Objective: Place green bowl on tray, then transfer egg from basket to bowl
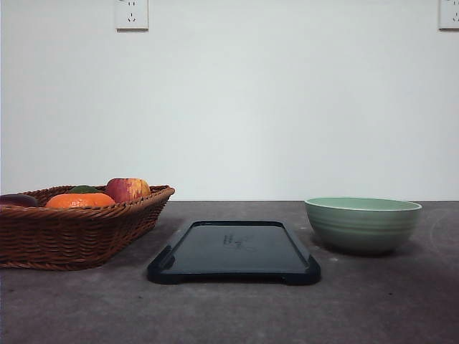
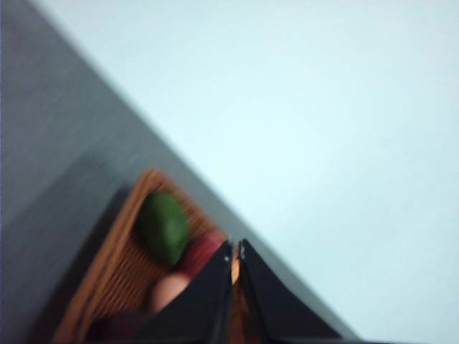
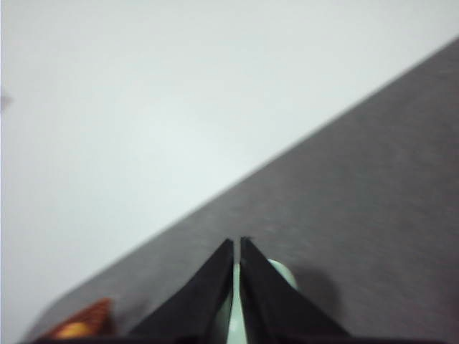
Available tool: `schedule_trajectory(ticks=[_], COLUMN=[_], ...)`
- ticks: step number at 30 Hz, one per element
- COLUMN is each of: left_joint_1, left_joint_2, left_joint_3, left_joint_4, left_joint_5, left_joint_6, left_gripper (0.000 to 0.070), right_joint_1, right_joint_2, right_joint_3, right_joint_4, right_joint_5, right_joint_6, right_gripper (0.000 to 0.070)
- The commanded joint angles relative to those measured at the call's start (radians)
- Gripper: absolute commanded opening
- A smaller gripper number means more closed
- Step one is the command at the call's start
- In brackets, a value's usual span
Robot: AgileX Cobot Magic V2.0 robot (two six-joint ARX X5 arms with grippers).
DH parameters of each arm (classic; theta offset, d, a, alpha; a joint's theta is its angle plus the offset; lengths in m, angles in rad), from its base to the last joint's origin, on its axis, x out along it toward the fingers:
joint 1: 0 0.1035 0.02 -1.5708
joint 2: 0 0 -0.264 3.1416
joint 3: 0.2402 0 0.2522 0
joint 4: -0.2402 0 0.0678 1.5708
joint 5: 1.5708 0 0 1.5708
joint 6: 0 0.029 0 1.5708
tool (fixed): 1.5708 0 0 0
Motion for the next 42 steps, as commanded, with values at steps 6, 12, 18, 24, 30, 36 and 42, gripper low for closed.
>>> schedule_trajectory(ticks=[6,12,18,24,30,36,42], left_joint_1=[0.0,0.0,0.0,-0.005,-0.021,-0.06,-0.104], left_joint_2=[0.004,0.068,0.235,0.426,0.61,0.776,0.861], left_joint_3=[0.09,0.262,0.474,0.639,0.769,0.881,0.931], left_joint_4=[0.004,-0.145,-0.33,-0.462,-0.602,-0.77,-0.863], left_joint_5=[0.051,0.047,0.052,0.13,0.176,0.198,0.198], left_joint_6=[0.276,0.423,0.437,0.545,0.613,0.738,0.914], left_gripper=[0.0,0.0,0.0,0.0,0.0,0.0,0.0], right_joint_1=[0.003,0.003,0.003,0.003,0.004,0.016,0.053], right_joint_2=[0.0,0.04,0.161,0.325,0.489,0.632,0.75], right_joint_3=[0.024,0.129,0.296,0.443,0.546,0.629,0.69], right_joint_4=[0.11,-0.004,-0.161,-0.302,-0.414,-0.521,-0.649], right_joint_5=[-0.046,-0.073,-0.105,-0.158,-0.209,-0.232,-0.227], right_joint_6=[-0.11,-0.239,-0.344,-0.475,-0.584,-0.676,-0.786], right_gripper=[0.0006,0.0006,0.0006,0.0006,0.0006,0.0006,0.0007])
